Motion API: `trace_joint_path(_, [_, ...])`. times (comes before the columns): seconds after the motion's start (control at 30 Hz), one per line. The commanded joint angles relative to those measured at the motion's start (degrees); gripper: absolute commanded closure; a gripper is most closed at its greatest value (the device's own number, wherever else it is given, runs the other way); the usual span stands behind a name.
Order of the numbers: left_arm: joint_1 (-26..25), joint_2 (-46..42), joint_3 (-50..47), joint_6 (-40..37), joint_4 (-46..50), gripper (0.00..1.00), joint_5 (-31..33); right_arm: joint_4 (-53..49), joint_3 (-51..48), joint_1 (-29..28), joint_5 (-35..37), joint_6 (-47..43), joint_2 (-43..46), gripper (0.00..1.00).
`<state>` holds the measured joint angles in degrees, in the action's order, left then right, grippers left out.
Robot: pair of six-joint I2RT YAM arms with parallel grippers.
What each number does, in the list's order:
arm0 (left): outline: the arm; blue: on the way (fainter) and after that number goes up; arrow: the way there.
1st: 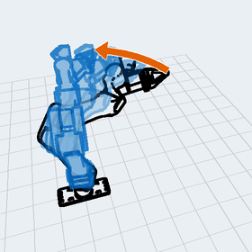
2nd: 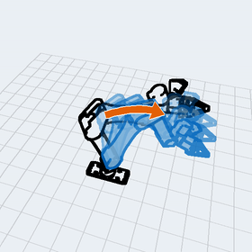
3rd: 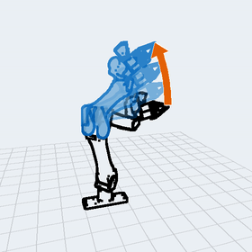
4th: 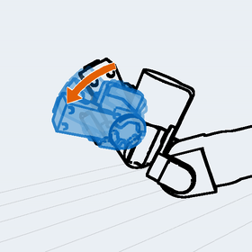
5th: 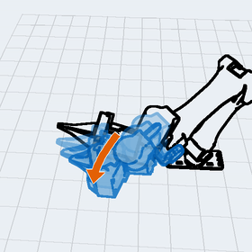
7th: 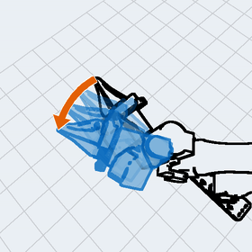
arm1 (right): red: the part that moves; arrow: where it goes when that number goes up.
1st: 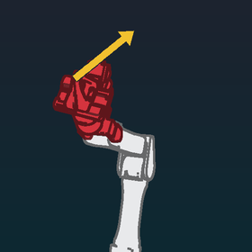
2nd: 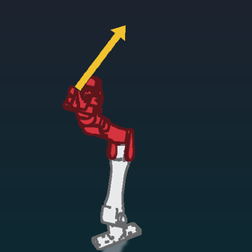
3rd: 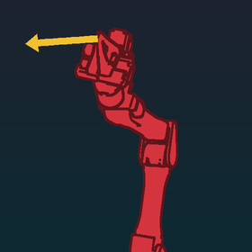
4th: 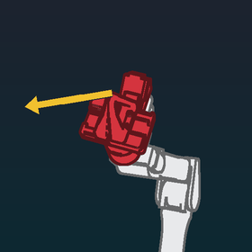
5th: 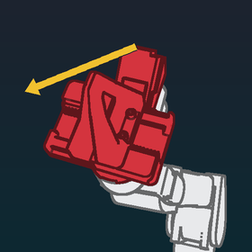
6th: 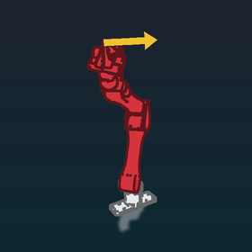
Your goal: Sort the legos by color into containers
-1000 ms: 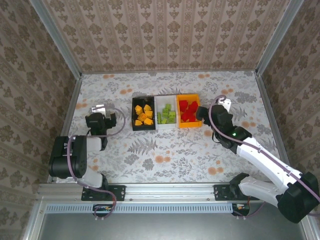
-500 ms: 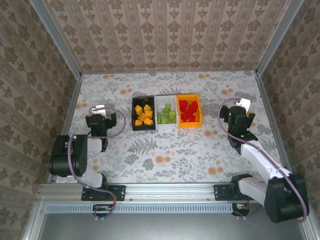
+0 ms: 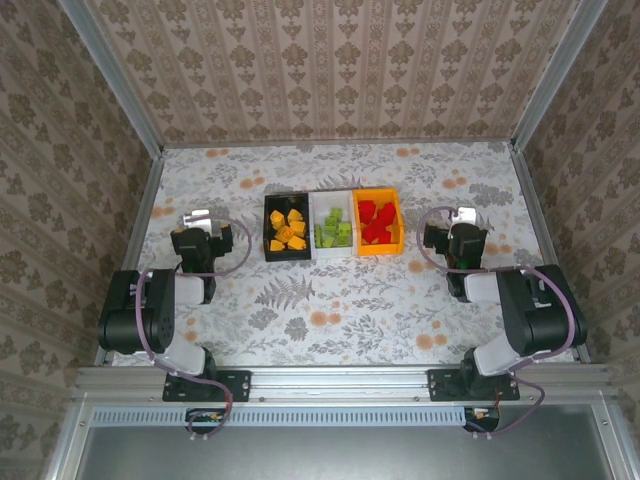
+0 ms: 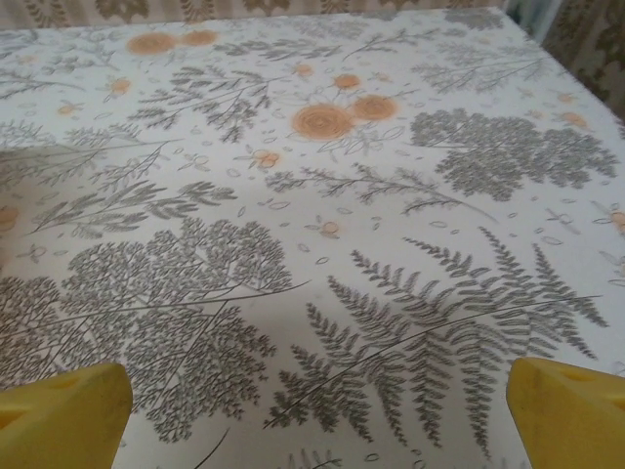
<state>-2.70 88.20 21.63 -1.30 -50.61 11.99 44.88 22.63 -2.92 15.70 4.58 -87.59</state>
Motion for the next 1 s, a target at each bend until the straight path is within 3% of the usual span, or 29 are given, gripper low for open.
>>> trace_joint_path(0.0, [-0.4, 0.2, 0.2, -0.1, -1.7, 0.00, 0.6, 7.5, -0.5, 0.4, -2.1, -1.0, -0.7, 0.00])
trace_joint_path(0.97, [-0.5, 0.2, 0.3, -0.1, -1.6, 0.00, 0.6, 6.3, -0.5, 0.4, -2.2, -0.9, -0.1, 0.00])
